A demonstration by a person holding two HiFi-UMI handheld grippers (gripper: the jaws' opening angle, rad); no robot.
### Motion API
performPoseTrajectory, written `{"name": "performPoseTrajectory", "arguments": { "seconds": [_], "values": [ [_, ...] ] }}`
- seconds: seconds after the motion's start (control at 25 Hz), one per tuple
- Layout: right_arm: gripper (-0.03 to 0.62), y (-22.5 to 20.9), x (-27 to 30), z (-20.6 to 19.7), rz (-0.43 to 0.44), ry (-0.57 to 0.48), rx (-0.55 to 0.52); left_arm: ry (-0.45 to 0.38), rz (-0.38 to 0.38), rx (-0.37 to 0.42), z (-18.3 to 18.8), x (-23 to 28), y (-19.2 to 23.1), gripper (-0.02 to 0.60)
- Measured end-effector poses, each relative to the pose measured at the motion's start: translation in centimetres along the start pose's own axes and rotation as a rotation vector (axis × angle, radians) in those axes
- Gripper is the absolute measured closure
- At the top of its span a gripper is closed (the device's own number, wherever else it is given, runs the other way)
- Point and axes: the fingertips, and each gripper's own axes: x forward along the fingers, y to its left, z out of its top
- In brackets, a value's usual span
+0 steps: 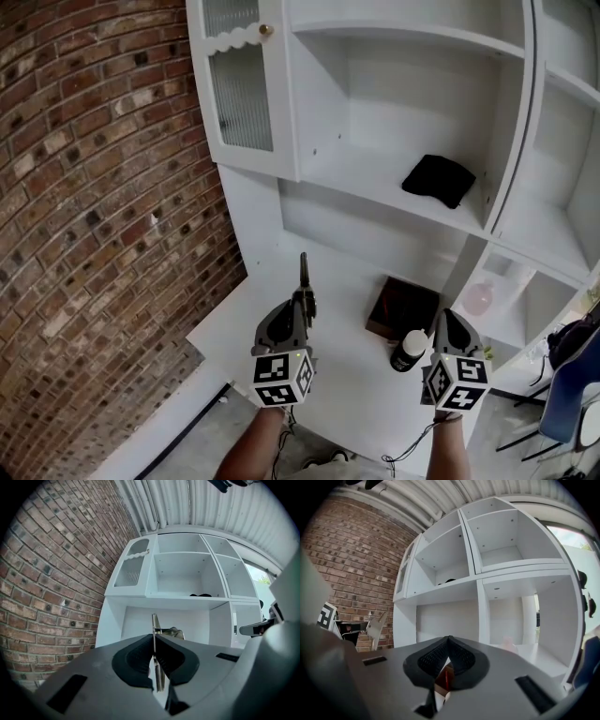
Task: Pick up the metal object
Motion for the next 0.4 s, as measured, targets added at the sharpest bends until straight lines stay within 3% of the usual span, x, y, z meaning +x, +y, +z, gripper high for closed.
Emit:
{"name": "performPoseTrajectory", "arguments": {
  "seconds": [0.4],
  "values": [
    [0.594, 0.0, 0.5, -1.0, 0.013, 0.019, 0.017, 0.025, 0.007, 0.005, -0.8, 0.1, 0.3, 0.568]
  ]
}}
